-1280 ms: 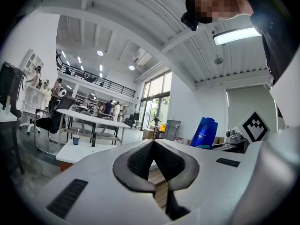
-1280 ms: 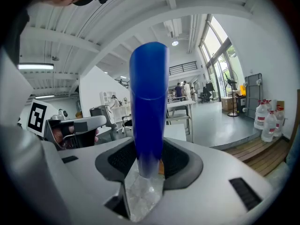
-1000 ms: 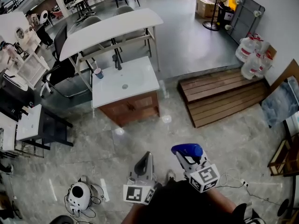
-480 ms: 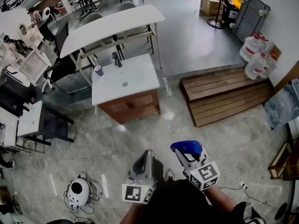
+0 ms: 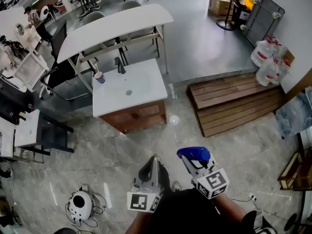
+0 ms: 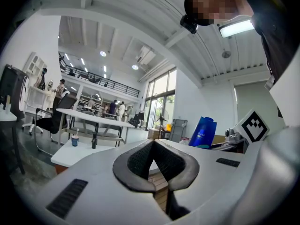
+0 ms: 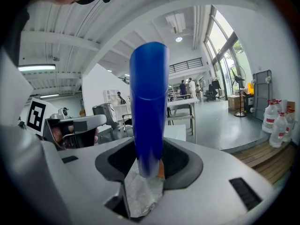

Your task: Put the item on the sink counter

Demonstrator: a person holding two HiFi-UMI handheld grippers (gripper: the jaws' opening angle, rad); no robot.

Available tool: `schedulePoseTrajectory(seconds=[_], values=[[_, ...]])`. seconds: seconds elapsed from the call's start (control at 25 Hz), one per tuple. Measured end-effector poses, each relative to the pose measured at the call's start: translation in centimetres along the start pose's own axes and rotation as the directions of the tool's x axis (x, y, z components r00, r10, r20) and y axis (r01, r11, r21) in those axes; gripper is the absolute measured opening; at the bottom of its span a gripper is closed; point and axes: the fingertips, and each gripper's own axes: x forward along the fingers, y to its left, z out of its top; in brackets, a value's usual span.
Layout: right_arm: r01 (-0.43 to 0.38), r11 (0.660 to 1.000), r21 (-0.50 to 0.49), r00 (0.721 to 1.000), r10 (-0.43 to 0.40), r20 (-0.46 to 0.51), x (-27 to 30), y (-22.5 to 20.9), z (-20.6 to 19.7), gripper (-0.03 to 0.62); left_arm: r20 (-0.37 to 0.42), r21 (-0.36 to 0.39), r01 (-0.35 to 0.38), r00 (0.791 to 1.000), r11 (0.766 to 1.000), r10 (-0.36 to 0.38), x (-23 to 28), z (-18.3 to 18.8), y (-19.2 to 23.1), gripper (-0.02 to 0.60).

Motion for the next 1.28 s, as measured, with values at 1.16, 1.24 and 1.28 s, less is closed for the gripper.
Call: schedulePoseTrajectory(seconds=[1.16,1.24,1.28], values=[[0.057,0.998,-0.001,0.998,-0.057,-0.013,26.3,-5.8,10.9,0.161,0.005,-0.047,0.066,0.998,0.997,-0.066,18.8,5.1,21.3,0.015],[0.059,0.998,-0.001,0.998,-0.059,-0.018,27.1,-6.3,11.1,0.161,-0.001,-0.053,0.063,0.998,0.997,-0.063,19.2,5.0,21.8,0.015],[0.059,0.998,-0.003,0.998,-0.059,-0.018,27.6,-6.6,11.3,0.161,-0.004,-0.056,0.059,0.998,0.997,-0.06,19.5,5.0,22.1,0.015]])
